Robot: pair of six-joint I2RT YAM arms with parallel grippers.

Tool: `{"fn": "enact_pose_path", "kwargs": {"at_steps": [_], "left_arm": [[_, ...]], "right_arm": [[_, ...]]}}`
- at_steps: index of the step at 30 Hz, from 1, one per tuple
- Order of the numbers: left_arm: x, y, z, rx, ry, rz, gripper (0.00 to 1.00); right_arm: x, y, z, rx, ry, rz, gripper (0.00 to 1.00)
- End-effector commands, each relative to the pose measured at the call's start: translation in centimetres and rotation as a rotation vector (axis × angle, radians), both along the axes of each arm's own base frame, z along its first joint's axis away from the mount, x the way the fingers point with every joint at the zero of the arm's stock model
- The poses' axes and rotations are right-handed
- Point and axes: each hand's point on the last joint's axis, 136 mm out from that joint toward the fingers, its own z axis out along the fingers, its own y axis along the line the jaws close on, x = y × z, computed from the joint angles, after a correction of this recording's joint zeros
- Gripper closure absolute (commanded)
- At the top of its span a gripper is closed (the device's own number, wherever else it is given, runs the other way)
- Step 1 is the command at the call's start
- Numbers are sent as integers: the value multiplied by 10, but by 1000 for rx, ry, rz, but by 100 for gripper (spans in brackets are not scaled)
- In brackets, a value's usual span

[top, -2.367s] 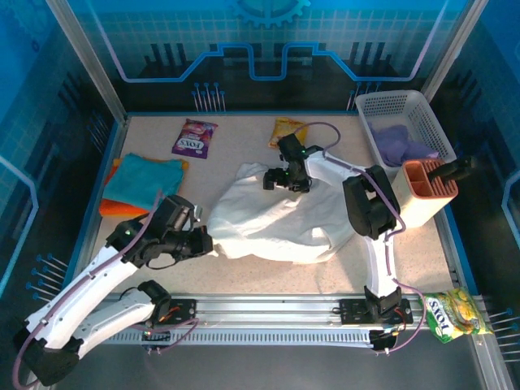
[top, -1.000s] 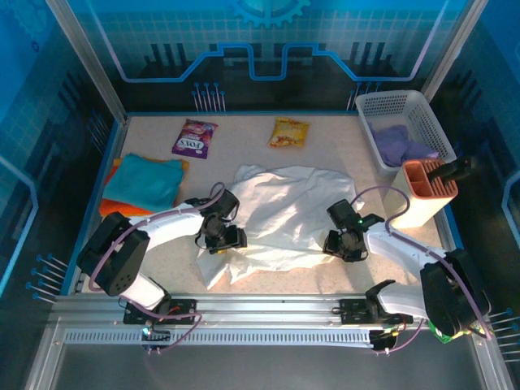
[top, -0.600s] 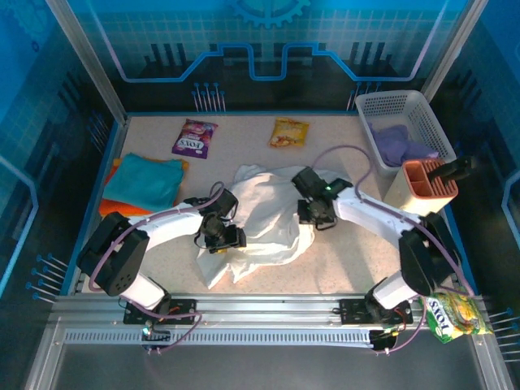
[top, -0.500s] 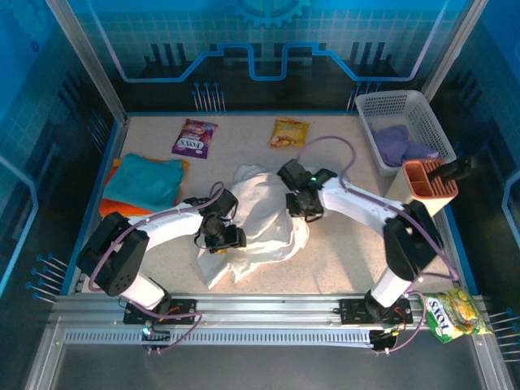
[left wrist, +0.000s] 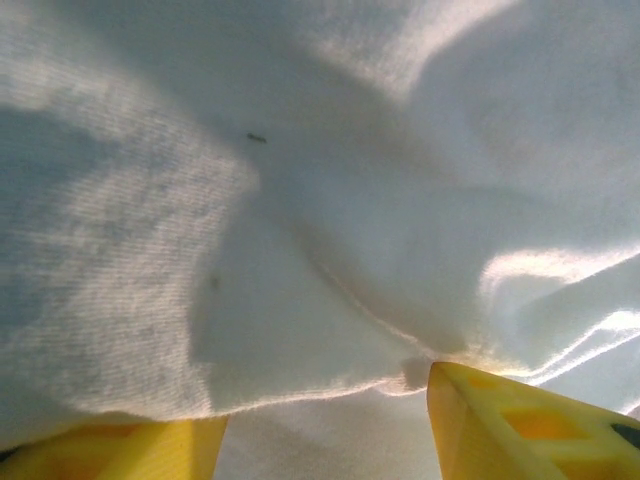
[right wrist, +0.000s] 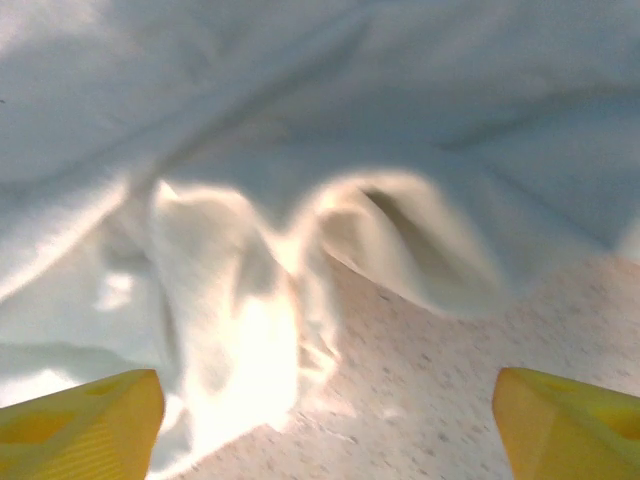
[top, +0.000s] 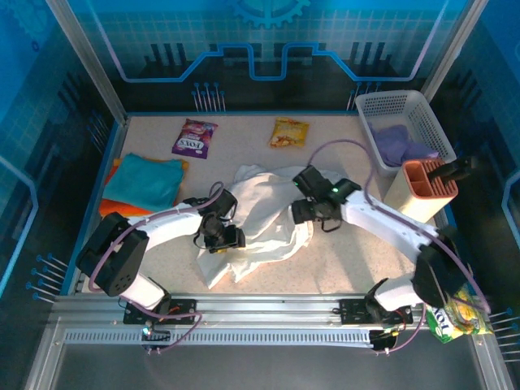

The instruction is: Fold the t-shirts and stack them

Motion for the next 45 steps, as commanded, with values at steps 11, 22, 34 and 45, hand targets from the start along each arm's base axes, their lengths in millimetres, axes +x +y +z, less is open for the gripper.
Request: {"fn": "enact_pose_path", "kwargs": {"at_steps": [11,22,34,45], "left_arm": [[7,16,-12,40,-2,-6,47],[3,21,-12,42,0,10,49],[3,32,-10,47,4,53,60],[2,40,-10,72,4,61,74]], "right_arm": [[-40,-7,-82,305,127,-114,54],[-11,8,-101,395,116,-115,56],[-14,-16,-85,263,113,-123,100],[-61,-128,-3,-102,11,-420,100]]}}
